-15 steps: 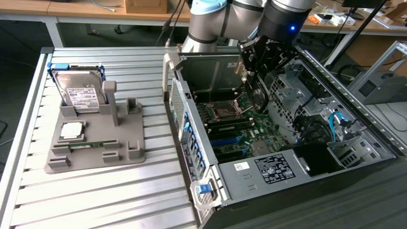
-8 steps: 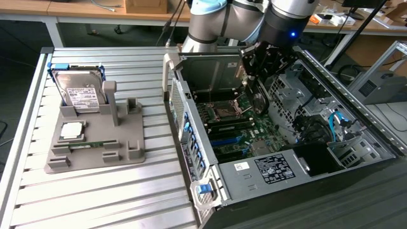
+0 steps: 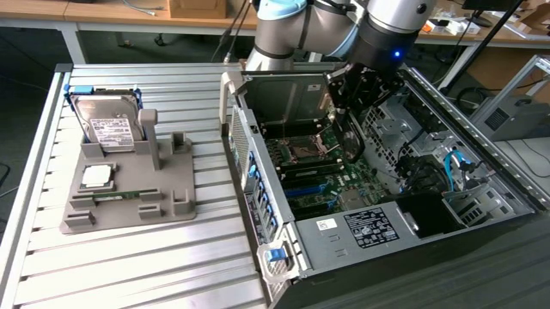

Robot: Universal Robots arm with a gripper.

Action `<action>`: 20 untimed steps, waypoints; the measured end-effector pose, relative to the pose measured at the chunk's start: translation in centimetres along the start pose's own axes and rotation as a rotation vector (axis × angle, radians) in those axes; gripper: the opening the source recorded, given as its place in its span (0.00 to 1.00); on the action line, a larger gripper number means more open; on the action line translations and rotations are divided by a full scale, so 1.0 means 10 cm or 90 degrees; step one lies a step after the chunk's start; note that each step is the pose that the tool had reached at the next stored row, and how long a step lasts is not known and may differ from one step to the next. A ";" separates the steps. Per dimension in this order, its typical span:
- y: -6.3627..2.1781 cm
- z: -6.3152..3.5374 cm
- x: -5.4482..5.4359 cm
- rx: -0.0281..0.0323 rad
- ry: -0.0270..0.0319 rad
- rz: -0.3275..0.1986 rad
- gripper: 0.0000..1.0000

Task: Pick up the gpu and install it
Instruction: 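Pick up the gpu and move the gpu toward the slot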

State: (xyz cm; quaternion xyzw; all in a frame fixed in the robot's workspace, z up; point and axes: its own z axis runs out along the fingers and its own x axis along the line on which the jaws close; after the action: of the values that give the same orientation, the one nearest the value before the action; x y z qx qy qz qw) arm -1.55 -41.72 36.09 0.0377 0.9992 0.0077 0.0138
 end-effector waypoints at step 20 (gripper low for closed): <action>-0.008 0.081 -0.12 0.0004 0.0000 0.000 0.27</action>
State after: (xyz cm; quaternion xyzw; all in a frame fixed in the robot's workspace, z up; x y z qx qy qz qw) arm -0.30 -41.87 35.32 0.0377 0.9992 0.0074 0.0138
